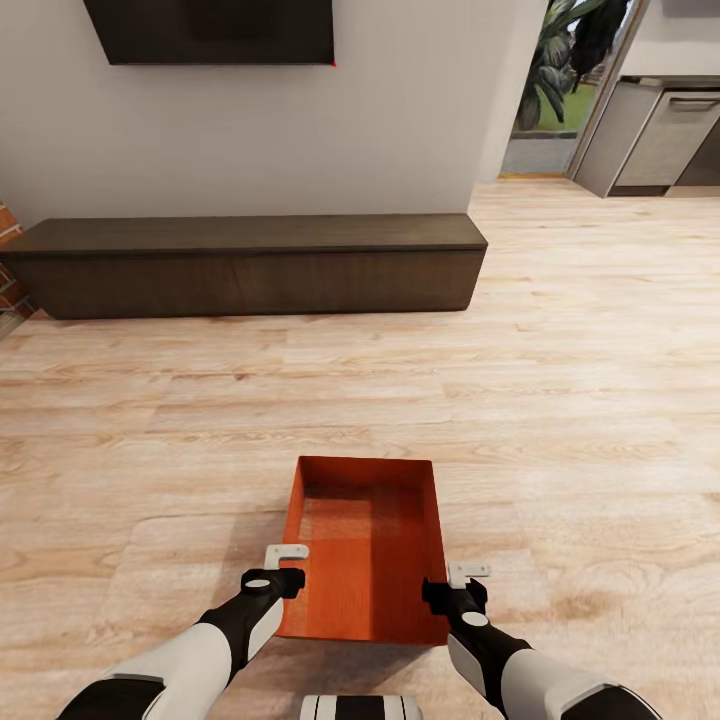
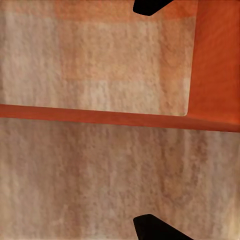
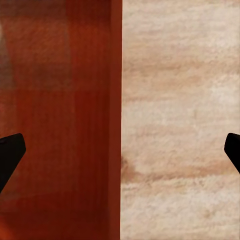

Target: Move the two storage containers from the living room to the garage. In the garage, place one container on the floor and stack the other container on top of it (either order is fine).

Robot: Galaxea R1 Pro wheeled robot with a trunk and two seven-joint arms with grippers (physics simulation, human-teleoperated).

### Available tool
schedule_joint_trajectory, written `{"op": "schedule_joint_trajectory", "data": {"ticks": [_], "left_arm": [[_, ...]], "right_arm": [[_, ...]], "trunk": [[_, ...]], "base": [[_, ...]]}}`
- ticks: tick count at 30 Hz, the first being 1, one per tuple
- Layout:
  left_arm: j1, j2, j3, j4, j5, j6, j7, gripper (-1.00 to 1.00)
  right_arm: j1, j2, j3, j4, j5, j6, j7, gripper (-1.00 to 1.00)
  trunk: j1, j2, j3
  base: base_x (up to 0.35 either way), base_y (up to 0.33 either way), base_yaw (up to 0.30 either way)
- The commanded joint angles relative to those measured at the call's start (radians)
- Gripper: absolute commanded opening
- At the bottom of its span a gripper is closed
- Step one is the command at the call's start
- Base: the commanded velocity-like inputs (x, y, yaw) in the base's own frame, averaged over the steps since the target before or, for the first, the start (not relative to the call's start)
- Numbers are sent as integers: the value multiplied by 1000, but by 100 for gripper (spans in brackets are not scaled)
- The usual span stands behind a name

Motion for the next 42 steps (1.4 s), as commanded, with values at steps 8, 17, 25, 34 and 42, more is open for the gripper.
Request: {"op": "schedule_joint_trajectory", "data": {"ticks": [8, 17, 25, 34, 42], "left_arm": [[0, 0, -1, 0, 1, 3, 5, 100], [0, 0, 0, 0, 1, 3, 5, 100], [0, 1, 0, -1, 0, 3, 5, 100], [0, 1, 1, -4, 1, 3, 5, 100], [0, 1, 3, -8, 1, 3, 4, 100]], "right_arm": [[-1, 0, 9, 1, -10, -4, -3, 100], [-1, 0, 9, 1, -10, -4, -3, 100], [-1, 0, 9, 1, -10, -4, -3, 100], [-1, 3, 7, 1, -12, -4, -3, 100], [-1, 2, 6, 1, -16, -4, -3, 100]], "trunk": [[4, -7, -4], [38, -70, -32], [61, -112, -51], [61, -112, -51], [61, -112, -51]], "base": [[0, 0, 0], [0, 0, 0], [0, 0, 0], [0, 0, 0], [0, 0, 0]]}}
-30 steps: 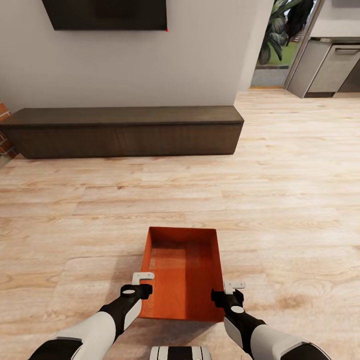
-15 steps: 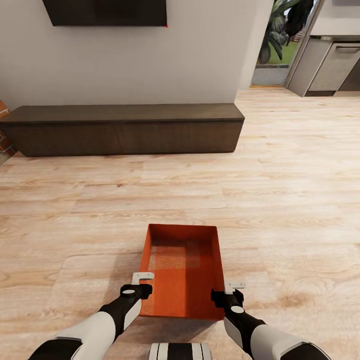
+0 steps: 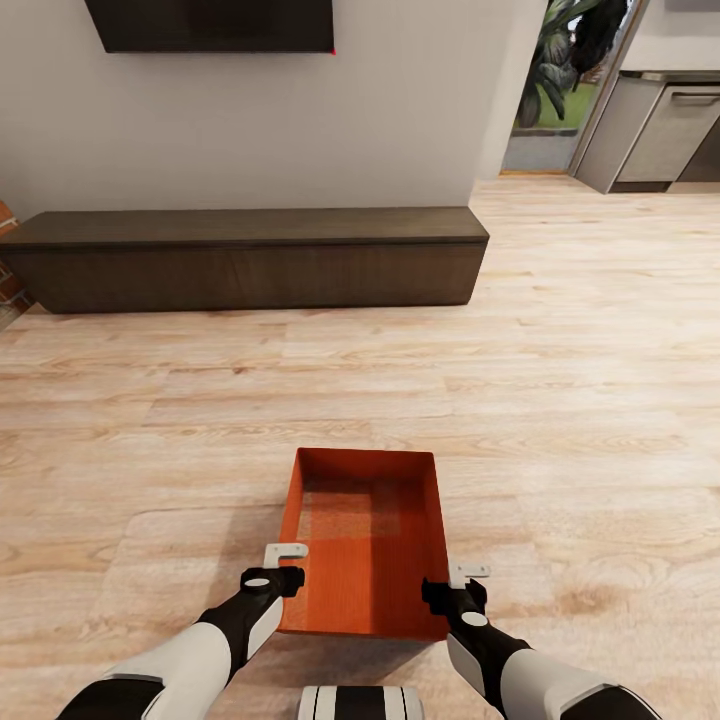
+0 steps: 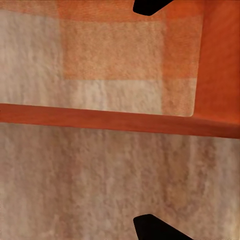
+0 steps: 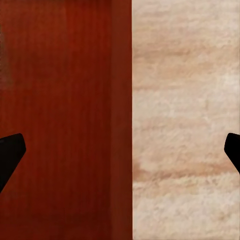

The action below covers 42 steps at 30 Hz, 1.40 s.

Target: Move the two storage containers from the living room to the garage. In the garage, place one container on the floor and stack the other container on top of it (either order is fine).

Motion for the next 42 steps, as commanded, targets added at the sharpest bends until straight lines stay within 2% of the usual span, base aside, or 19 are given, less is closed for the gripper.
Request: {"op": "schedule_joint_trajectory", "data": {"ticks": [1, 18, 19, 42], "left_arm": [[0, 0, -2, -1, -2, 4, 4, 100], [0, 25, -5, 4, -7, 3, 3, 100], [0, 27, -5, 5, -7, 3, 3, -100], [0, 24, -5, 2, -3, 3, 3, -100]], "right_arm": [[-1, 0, 8, 1, -9, -3, -3, 100], [-1, -1, 11, 1, -7, -3, -3, 100], [-1, -1, 10, 1, -9, -3, -3, -100], [-1, -1, 10, 1, -11, -10, -3, -100]], "trunk": [[0, 0, -1], [0, 0, -1], [0, 0, -1], [0, 0, -1]], "base": [[0, 0, 0], [0, 0, 0], [0, 0, 0], [0, 0, 0]]}}
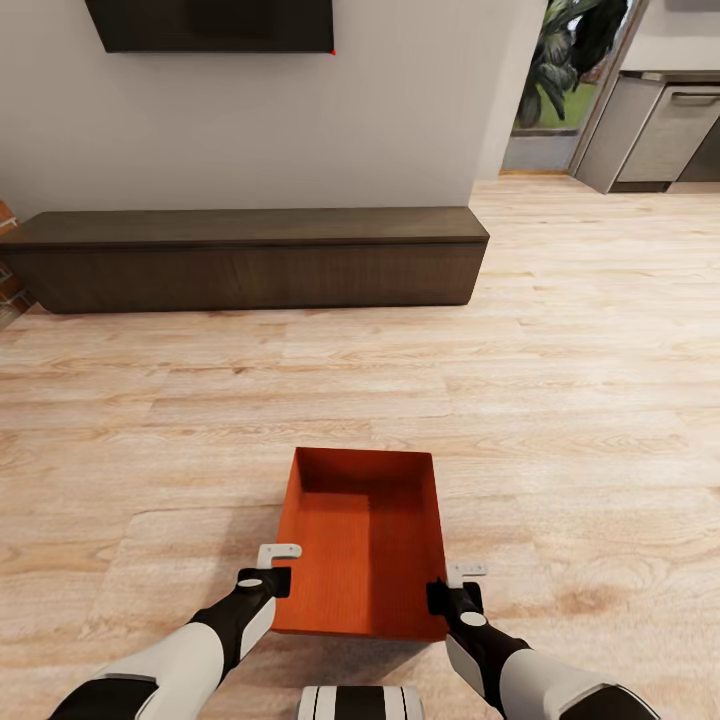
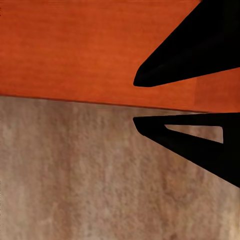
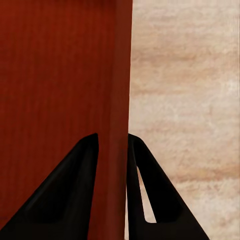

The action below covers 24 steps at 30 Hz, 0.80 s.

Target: Move the two storage containers from the living room to the garage. In the garage, place one container on the floor and stack the other container on top of it (either order is fine).

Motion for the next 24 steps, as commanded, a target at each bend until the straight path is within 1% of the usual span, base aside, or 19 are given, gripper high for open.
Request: {"op": "schedule_joint_trajectory", "data": {"ticks": [1, 3, 5, 10, 15, 24], "left_arm": [[0, 3, 4, -5, -2, 4, 9, -100], [1, 4, -1, -4, 9, 4, 11, -100], [1, 5, -6, -4, 20, 4, 11, -100], [3, 5, -16, -5, 39, 4, 12, -100], [3, 5, -24, -5, 61, 4, 12, -100], [3, 5, -32, -4, 90, 6, 12, -100]], "right_arm": [[-1, 2, 3, 2, -7, -9, -9, -100], [-1, 2, 22, 3, 1, -13, -13, -100], [-1, 3, 33, 5, 7, -12, -16, -100], [-1, -3, 40, 5, 16, -12, 4, -100], [-1, -5, 50, 5, 25, -13, 5, -100], [-1, -5, 42, 4, 26, -13, 5, -100]], "trunk": [[0, 0, -1], [0, 0, -1], [0, 0, -1], [0, 0, -1], [-19, 35, 15], [-54, 98, 43]], "base": [[0, 0, 0], [0, 0, 0], [0, 0, 0], [0, 0, 0], [0, 0, 0], [0, 0, 0]]}}
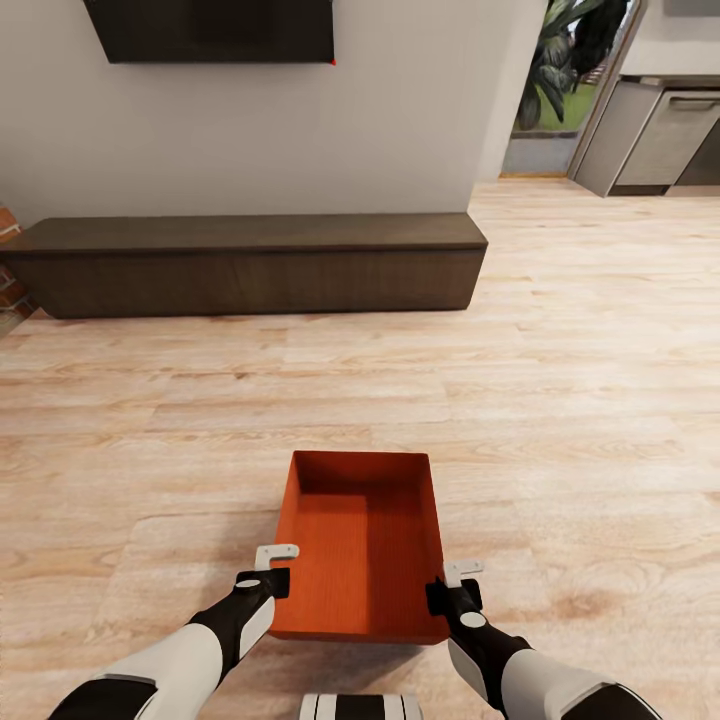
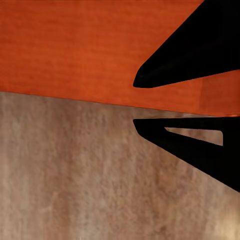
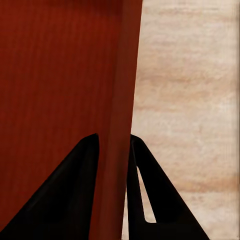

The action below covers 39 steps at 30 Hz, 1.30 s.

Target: Move the two storage containers from the living room to the garage. In the garage, place one container on the floor and stack the other container on top of it (either order is fine).

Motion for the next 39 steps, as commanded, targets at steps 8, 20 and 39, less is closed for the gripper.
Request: {"op": "schedule_joint_trajectory", "data": {"ticks": [8, 20, 39], "left_arm": [[0, 0, 36, -2, -80, 4, 7, -100], [0, 0, 35, -2, -80, 4, 7, -100], [0, 0, 36, -2, -80, 4, 7, -100]], "right_arm": [[-1, 0, -29, 0, -47, -6, -2, -100], [-1, 0, -29, 0, -47, -5, -2, -100], [-1, 0, -30, 0, -50, -6, -2, -100]], "trunk": [[-31, 56, 25], [-77, 140, 62], [-150, 273, 122]], "base": [[0, 0, 0], [0, 0, 0], [0, 0, 0]]}}
